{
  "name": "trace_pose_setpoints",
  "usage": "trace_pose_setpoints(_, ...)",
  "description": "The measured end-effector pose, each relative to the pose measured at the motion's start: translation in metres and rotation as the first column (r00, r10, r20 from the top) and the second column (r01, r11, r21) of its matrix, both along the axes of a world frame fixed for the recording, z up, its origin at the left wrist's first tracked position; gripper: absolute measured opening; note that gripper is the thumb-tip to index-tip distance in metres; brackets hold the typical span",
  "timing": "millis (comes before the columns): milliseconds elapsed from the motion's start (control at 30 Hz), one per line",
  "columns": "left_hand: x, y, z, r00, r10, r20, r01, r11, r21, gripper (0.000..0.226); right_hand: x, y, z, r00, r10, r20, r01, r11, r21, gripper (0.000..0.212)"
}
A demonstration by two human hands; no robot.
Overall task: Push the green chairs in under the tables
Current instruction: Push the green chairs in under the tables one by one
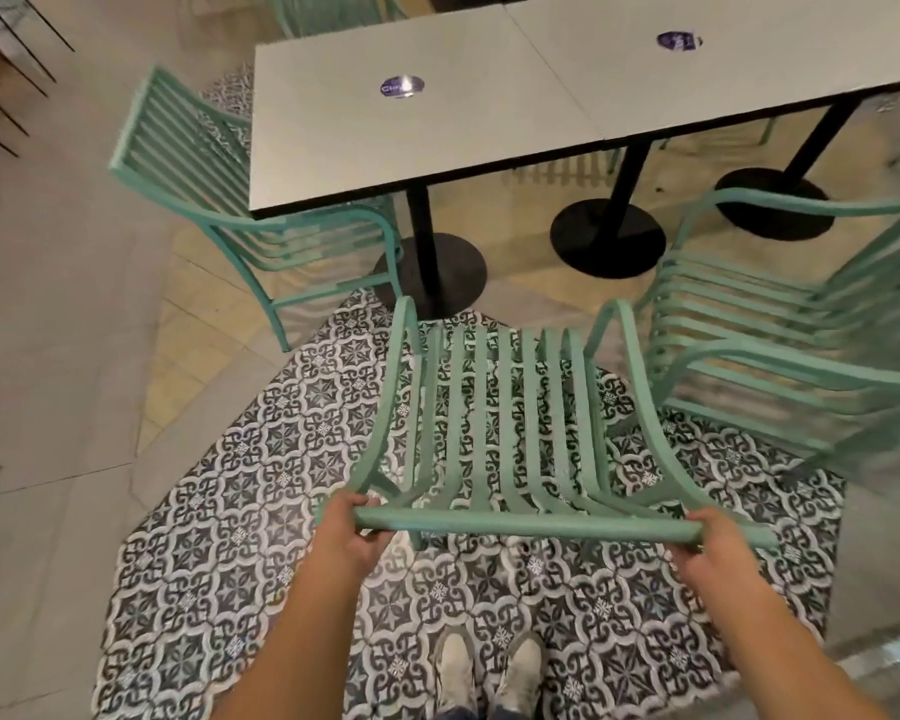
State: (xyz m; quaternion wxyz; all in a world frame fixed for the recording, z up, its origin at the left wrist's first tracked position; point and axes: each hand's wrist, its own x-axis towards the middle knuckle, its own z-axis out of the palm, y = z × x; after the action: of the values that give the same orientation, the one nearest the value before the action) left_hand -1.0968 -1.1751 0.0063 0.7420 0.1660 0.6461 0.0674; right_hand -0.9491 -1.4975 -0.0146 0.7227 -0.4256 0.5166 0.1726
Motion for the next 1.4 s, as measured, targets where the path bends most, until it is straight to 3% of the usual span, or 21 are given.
trace_pose_setpoints(133,-0.011,-0.011,-0.003,1.000,-0.010,0.011,0.009,0.998,0.063,0.015,0.019,0.005,0.001,0.980,0.198,0.002,-0.198,0.979,-0.049,0.004)
trace_pose_setpoints(200,-0.008,-0.011,-0.008,0.997,0.052,0.050,-0.052,0.999,0.005,0.009,0.034,0.008,-0.001,0.979,0.206,-0.009,-0.206,0.977,-0.062,0.004)
trace_pose_setpoints(333,-0.003,-0.011,-0.001,0.998,0.049,-0.045,-0.048,0.999,0.015,0.010,0.061,0.011,-0.010,0.977,0.214,0.009,-0.213,0.977,-0.011,0.024)
trace_pose_setpoints(500,0.020,-0.008,0.002,0.993,0.116,-0.031,-0.117,0.992,-0.037,0.012,0.093,0.023,-0.006,0.965,0.262,0.018,-0.261,0.963,-0.066,0.006)
trace_pose_setpoints(733,0.061,-0.001,0.001,0.993,0.120,0.005,-0.119,0.992,-0.050,0.010,0.147,0.037,-0.013,0.966,0.251,0.056,-0.243,0.963,-0.121,0.038)
trace_pose_setpoints(967,0.122,0.023,-0.010,0.996,0.076,0.053,-0.074,0.997,-0.022,0.027,0.206,0.056,-0.021,0.956,0.292,0.043,-0.286,0.952,-0.112,0.003)
trace_pose_setpoints(1133,0.175,0.031,-0.011,0.990,0.092,0.105,-0.085,0.994,-0.071,0.016,0.259,0.071,-0.011,0.962,0.271,0.030,-0.262,0.949,-0.174,0.013)
trace_pose_setpoints(1267,0.207,0.038,-0.019,0.991,0.064,0.121,-0.054,0.995,-0.086,0.034,0.293,0.072,-0.020,0.959,0.281,0.037,-0.270,0.945,-0.182,0.013)
trace_pose_setpoints(1400,0.233,0.038,-0.021,0.994,0.046,0.096,-0.039,0.997,-0.072,0.034,0.335,0.063,-0.042,0.967,0.248,0.064,-0.236,0.960,-0.148,0.002)
